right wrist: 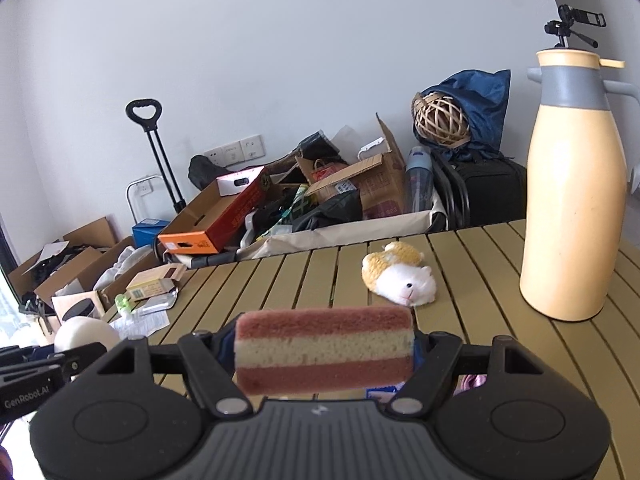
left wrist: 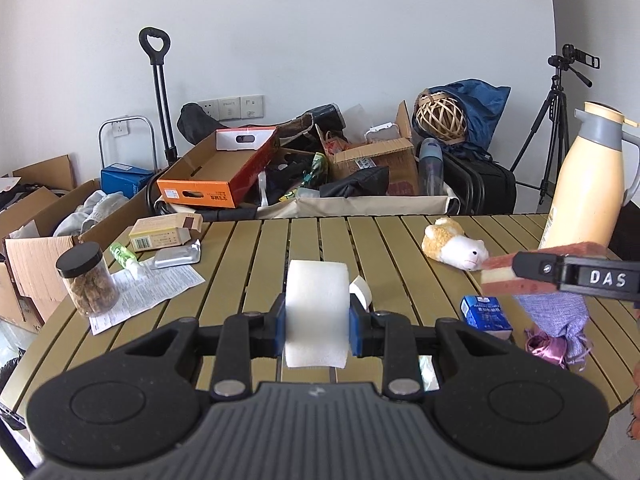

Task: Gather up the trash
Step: 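Lift the white roll in the left tool and sponge in the right tool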

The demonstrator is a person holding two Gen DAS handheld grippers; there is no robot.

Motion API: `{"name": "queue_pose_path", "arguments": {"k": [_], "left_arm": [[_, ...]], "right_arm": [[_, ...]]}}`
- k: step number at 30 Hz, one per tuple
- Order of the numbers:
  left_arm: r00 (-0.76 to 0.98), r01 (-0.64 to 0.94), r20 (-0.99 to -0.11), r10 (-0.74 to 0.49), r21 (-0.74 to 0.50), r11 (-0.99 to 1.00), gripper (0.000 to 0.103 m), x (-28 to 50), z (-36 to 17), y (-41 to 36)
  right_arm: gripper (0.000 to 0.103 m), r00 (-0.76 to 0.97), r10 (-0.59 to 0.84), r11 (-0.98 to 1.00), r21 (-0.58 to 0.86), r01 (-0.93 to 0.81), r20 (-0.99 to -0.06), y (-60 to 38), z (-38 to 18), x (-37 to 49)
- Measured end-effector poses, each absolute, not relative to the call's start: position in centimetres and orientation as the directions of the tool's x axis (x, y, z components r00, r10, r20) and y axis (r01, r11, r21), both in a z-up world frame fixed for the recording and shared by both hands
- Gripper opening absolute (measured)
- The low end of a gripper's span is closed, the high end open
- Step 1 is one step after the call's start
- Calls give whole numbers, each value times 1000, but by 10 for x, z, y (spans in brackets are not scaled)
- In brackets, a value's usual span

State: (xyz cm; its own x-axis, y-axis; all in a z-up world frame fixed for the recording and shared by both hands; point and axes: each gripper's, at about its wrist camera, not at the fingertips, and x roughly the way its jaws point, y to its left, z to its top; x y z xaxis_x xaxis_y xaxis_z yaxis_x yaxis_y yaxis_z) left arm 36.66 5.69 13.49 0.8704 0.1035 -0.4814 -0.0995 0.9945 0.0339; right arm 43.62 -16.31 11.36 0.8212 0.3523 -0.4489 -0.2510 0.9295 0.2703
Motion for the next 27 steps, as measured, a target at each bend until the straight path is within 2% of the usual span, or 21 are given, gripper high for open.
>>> {"name": "queue_pose_path", "arguments": {"k": [6,11,22,27], "left_arm": [[858,-106,-501,112,42,994,29,355,117,63],[853,-112,-508,122,49,992,29,341,101,70],[850,-98,-516,108,47,994,29,327,84,70],[846,-96,-522,105,45,994,29,326,80,69]], "right_arm": [[73,788,383,920,274,-280,-482,-143,73,430],[73,784,402,913,275,-303,-473,-137,43,415],[73,755,410,911,261,-318,-511,-138,12,400],[77,745,420,907,263,-329,-518,-137,8,400]]}}
